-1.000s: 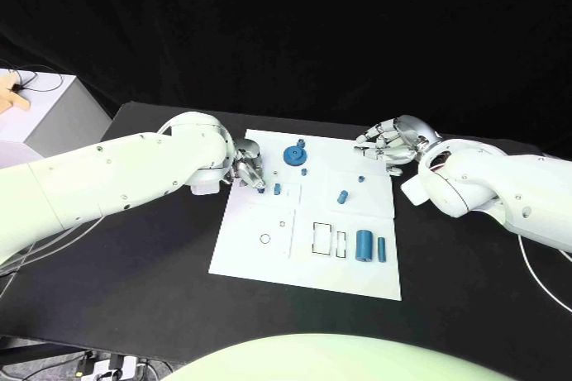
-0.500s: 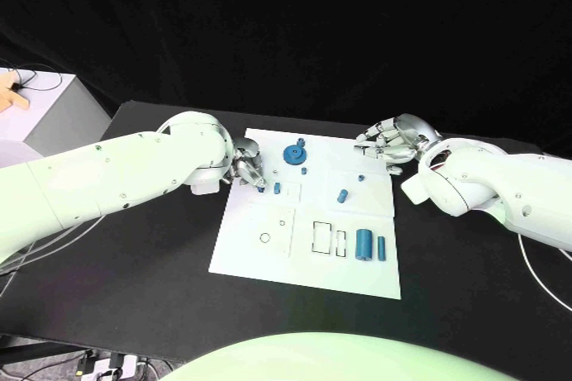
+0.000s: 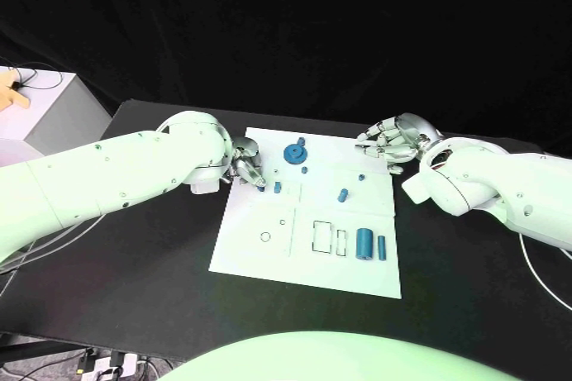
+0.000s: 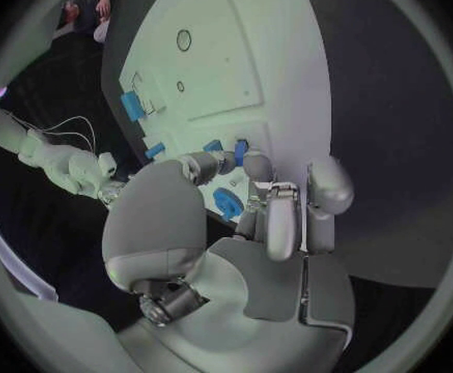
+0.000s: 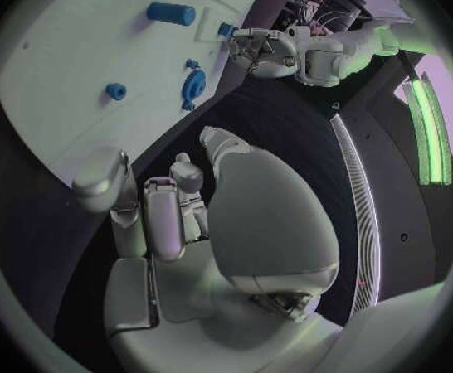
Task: Assemble the parts on the task board
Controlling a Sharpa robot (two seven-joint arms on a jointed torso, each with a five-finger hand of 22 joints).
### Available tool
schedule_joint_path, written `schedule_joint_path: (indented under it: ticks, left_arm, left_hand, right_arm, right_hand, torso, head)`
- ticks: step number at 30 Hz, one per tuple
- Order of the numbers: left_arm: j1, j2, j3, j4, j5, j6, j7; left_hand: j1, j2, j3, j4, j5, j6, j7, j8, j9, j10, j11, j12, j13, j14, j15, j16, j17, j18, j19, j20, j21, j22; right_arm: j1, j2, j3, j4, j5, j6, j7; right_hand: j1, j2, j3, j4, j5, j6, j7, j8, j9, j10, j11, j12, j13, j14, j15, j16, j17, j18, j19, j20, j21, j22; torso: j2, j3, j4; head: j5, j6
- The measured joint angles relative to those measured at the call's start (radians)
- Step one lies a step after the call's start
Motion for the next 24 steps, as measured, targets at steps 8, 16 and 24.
schedule_joint_path:
  ticks: [8,16,24]
  left_arm:
    - [-0.004,-0.004,0.000,0.009,-0.009,-0.014,0.000]
    - [-0.008,-0.009,-0.002,0.022,-0.024,-0.040,0.000]
    - [-0.011,-0.010,-0.004,0.030,-0.040,-0.058,-0.001]
  left_hand:
    - [0.015,0.002,-0.003,-0.003,0.012,0.005,0.005,-0.006,0.006,0.007,-0.004,0.000,0.023,0.000,0.000,0.000,0.000,0.000,0.011,0.004,0.008,0.019]
    - [0.019,-0.002,-0.006,-0.006,0.043,0.012,0.005,-0.009,0.012,0.025,-0.004,0.007,0.045,0.000,0.000,0.004,0.000,0.000,0.014,0.000,0.012,0.025]
    - [0.020,-0.003,-0.012,-0.012,0.088,0.025,0.008,-0.010,0.014,0.036,-0.004,0.011,0.061,-0.004,-0.003,0.004,0.000,0.000,0.023,-0.002,0.023,0.039]
  right_arm:
    - [0.000,-0.001,0.000,0.000,0.000,0.000,0.001]
    - [-0.001,-0.001,0.000,0.001,0.000,0.000,0.002]
    - [-0.002,-0.002,0.000,0.001,0.001,0.000,0.003]
  right_hand:
    - [0.000,0.000,0.003,-0.003,0.004,0.000,0.000,0.000,0.000,0.000,0.000,0.000,-0.002,0.000,0.000,0.000,0.000,0.000,0.000,0.000,-0.004,-0.002]
    - [-0.004,0.004,0.003,-0.003,0.004,0.000,0.000,0.000,0.000,0.000,0.000,0.000,-0.002,0.000,0.000,0.000,0.000,0.000,0.000,0.000,-0.004,-0.002]
    - [-0.004,0.004,0.006,0.000,0.004,0.000,0.000,0.000,0.000,0.000,0.000,0.000,-0.002,0.000,0.000,0.000,0.000,0.000,0.000,0.000,-0.004,-0.002]
  torso:
    - [-0.001,-0.0003,0.0000]
    - [-0.001,-0.0003,-0.0001]
    - [-0.001,0.0002,-0.0003]
  head:
    - [0.001,-0.002]
    - [-0.001,-0.003]
    - [-0.001,-0.006]
